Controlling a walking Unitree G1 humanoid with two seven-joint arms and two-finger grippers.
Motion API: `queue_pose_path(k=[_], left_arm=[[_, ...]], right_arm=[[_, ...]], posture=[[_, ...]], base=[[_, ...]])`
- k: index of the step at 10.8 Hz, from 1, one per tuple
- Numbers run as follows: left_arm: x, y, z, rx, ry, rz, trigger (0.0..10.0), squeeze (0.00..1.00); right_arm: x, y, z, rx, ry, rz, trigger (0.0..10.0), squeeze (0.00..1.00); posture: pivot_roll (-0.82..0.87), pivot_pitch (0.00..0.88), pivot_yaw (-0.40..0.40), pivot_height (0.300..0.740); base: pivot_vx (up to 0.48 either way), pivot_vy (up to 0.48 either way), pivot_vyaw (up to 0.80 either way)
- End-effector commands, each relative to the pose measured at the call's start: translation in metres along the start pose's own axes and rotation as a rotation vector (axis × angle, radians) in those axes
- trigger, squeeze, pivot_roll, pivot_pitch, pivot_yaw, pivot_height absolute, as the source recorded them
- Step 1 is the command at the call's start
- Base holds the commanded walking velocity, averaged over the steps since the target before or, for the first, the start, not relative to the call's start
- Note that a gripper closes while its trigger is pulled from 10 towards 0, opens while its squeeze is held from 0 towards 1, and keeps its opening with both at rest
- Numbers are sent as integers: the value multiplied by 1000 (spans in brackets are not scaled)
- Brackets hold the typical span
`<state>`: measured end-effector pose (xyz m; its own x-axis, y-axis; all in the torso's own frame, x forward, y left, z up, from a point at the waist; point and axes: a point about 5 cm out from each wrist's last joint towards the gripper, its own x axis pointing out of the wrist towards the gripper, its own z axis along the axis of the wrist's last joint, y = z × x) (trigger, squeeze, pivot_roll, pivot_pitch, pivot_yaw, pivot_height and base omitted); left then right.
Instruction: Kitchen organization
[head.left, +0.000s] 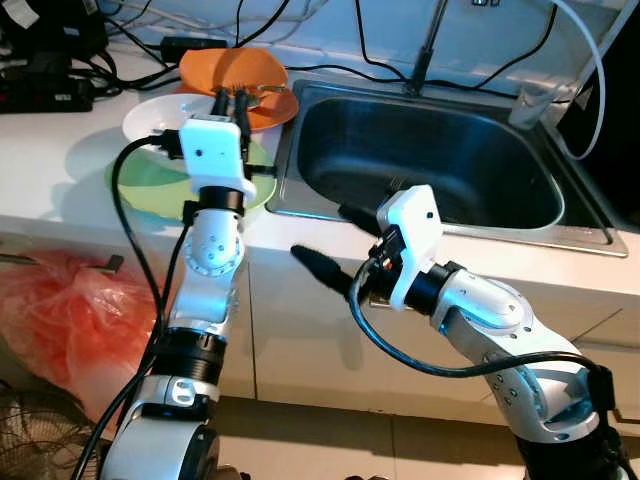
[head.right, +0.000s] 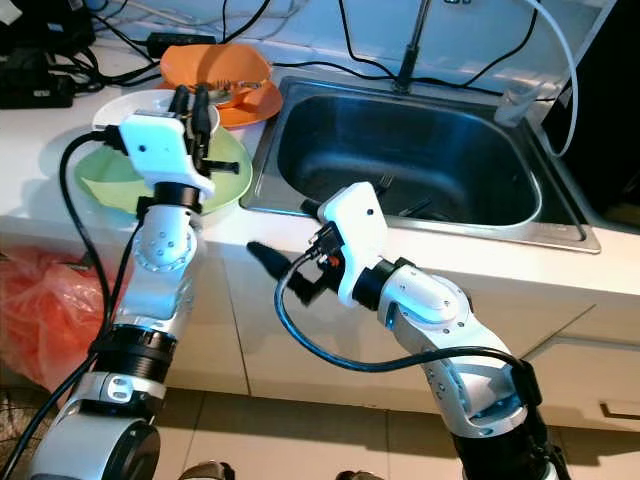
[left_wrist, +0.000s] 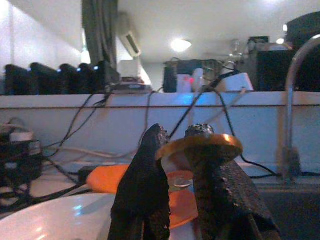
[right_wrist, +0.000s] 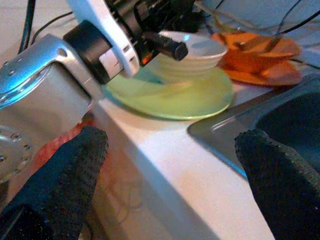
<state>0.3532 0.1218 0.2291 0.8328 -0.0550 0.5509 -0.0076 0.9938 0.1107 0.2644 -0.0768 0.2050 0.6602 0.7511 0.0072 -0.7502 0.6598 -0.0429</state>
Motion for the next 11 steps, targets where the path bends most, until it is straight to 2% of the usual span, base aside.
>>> queue_pose_path(k=[1,9,11], left_arm=[[5,-10,5,-9,-16,-50,0,0],[0,-9,-6,9,48,-101,0,0],[-1,-9,-8,17,59,-107,0,0]], right_arm=[[-1,-6,2,-12,-12,-44,10000,0],[-1,-10,-3,1,-25,-108,10000,0],[-2,-14,-2,-15,-31,-140,10000,0]], posture=[[-42,34,-41,740],[-27,38,-9,740],[-26,41,-7,740]], base=[[0,0,0],[0,0,-705],[0,0,0]])
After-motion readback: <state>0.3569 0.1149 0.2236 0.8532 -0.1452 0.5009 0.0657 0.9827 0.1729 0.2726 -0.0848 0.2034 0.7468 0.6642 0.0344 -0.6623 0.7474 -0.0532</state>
